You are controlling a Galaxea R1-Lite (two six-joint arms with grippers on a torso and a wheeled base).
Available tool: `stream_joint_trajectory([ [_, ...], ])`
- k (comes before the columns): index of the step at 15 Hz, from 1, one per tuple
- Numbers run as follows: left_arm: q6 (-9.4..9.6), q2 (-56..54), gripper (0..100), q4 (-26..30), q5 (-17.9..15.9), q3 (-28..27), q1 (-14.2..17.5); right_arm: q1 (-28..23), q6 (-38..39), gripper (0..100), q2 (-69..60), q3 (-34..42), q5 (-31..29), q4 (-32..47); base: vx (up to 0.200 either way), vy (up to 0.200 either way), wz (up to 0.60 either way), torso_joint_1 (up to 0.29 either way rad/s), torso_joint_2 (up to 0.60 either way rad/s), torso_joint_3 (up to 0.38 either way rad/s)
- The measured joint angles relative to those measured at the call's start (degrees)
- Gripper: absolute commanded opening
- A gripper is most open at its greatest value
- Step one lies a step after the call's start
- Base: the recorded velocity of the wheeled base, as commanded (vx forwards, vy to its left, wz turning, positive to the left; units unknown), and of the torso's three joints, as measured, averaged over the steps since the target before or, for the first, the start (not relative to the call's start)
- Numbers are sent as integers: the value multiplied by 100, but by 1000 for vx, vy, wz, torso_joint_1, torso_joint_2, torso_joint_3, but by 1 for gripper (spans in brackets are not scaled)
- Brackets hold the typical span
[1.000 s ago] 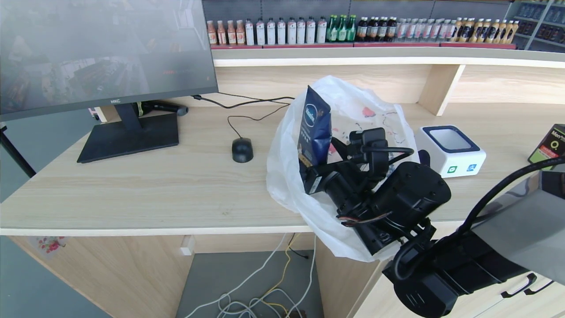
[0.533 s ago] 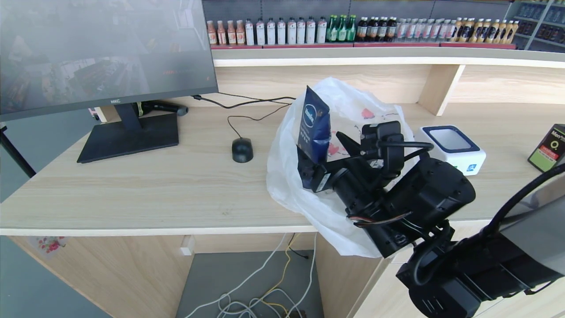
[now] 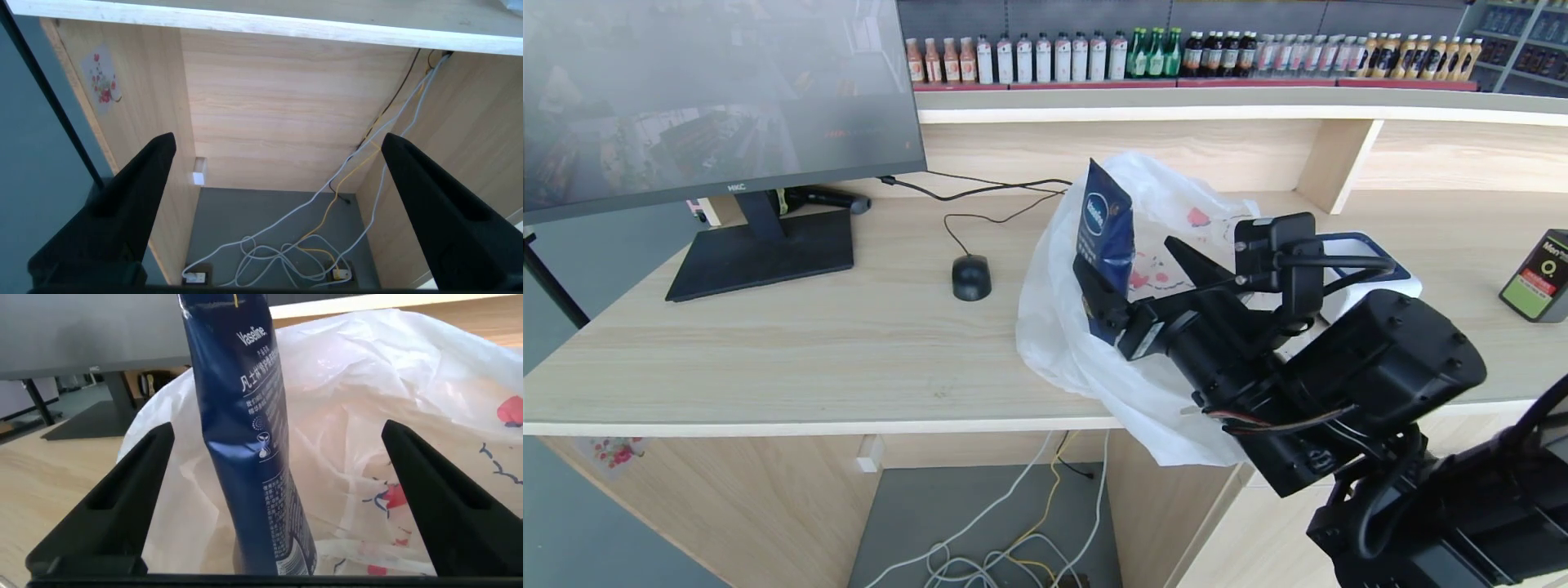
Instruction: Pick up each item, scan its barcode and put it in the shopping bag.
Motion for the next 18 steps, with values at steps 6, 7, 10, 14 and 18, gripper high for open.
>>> stream_joint_trajectory([
  [6,2,0,100,0,0,0,0,11,-40,100,-751,752,-5,-2,0,0,0,0,0,0],
  [7,16,0,100,0,0,0,0,7,-44,100,-911,929,-5,-2,0,0,0,0,0,0],
  [10,5,0,100,0,-2,0,-5,11,-95,100,-1437,1608,-7,0,0,0,0,0,0,0],
  [14,9,0,100,0,0,0,-5,11,-161,100,-2291,2715,33,-2,-50,0,0,1,-1,2],
  [18,13,0,100,2,0,0,-5,7,-196,100,-2633,2878,156,-5,-100,0,0,2,1,0],
])
